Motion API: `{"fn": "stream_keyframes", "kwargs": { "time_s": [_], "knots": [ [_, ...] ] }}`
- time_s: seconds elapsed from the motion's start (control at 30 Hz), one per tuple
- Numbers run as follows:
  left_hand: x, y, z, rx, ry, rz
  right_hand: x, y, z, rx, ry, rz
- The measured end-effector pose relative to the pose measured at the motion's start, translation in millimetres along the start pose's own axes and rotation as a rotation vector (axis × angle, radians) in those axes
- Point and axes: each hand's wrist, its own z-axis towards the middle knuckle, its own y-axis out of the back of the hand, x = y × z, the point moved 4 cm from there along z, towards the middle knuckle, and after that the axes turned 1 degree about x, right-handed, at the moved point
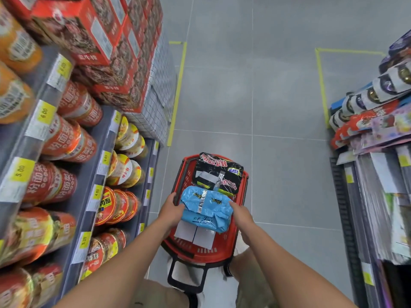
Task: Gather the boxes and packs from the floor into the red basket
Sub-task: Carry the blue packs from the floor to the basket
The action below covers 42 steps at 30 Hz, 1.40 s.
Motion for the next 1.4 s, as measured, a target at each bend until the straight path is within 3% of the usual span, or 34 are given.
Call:
{"fn": "stream_keyframes", "kwargs": {
  "time_s": [0.17,0.47,0.73,1.03,1.4],
  "knots": [
    [-35,38,-72,-0.003,-0.071,0.068,46,16,-99,0.006,0.152,-0.046],
    [-85,111,-199,0.000,-0.377,0.263,109,7,-258,-0.070,0.696,-0.560],
    [-88,171,-282,-0.218,-0.652,0.232,177,-22,-343,0.057,1.037,-0.856],
    [-35,165,-362,-0.624,-0.572,-0.014,196,-62,-380,0.382,1.336,-1.245],
    [77,111,-468,-0.937,-0.384,-0.203,105,-117,-444,0.816,1.548,-1.450]
  ]
}}
